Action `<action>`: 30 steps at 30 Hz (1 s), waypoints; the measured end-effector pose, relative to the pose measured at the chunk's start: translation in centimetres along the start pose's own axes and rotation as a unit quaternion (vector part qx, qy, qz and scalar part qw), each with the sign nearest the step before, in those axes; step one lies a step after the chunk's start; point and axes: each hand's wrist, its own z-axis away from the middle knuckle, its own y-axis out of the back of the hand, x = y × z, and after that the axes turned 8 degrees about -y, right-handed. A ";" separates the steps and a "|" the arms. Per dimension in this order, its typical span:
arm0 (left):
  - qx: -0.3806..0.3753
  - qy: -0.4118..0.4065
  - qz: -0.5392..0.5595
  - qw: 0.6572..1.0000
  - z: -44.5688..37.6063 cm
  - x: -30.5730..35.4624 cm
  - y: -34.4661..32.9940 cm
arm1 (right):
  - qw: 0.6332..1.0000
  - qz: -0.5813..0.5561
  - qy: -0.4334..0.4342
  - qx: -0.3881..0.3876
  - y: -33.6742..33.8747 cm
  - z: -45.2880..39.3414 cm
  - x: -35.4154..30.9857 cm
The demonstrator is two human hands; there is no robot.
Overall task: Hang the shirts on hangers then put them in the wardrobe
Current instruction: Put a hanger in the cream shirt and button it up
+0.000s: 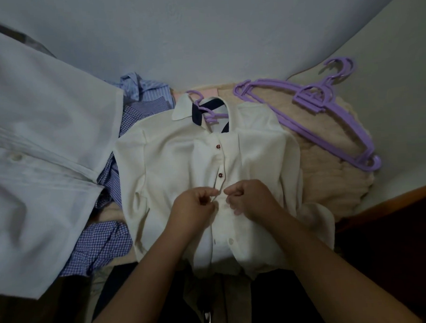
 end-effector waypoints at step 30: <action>0.035 0.037 0.177 0.983 1.2 -0.7 -0.8 | 0.993 -0.109 -0.037 0.018 -0.7 2.1 -0.1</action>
